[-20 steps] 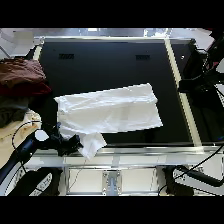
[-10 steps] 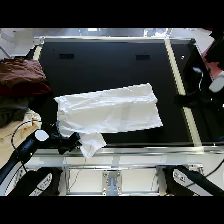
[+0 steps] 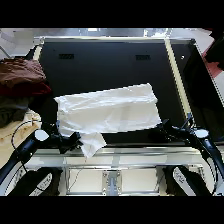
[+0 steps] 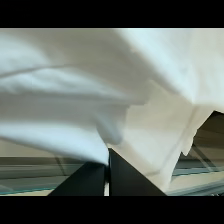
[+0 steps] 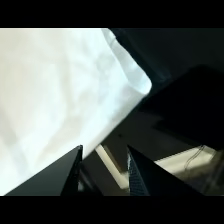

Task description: Fold the shirts.

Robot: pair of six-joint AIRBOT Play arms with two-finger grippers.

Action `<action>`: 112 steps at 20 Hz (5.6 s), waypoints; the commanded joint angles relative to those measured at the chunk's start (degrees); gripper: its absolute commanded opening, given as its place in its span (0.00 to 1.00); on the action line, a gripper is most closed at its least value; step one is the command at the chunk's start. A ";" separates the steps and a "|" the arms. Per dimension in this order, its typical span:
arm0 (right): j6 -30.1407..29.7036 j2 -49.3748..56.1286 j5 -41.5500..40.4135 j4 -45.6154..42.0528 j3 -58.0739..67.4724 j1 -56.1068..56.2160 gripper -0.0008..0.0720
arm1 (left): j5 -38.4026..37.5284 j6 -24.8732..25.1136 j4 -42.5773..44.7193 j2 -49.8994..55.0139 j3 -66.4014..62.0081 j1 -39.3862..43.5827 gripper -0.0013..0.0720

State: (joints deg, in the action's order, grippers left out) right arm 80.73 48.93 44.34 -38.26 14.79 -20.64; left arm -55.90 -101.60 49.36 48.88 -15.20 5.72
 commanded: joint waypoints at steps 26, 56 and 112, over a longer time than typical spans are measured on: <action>-2.38 2.27 11.23 -8.68 16.04 0.68 0.03 | 0.66 1.66 -0.33 -18.43 -6.86 -3.87 0.03; 8.57 43.41 0.55 -26.14 50.21 17.59 0.03 | 6.47 12.07 32.06 40.37 -52.26 -2.49 0.04; -0.59 46.14 30.73 -1.79 92.63 33.99 0.03 | -18.27 23.65 26.88 65.66 -89.35 22.75 0.04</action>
State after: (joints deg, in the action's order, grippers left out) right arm 76.69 95.22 79.29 -38.28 102.59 7.75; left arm -72.05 -78.00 75.94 115.79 -104.55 29.36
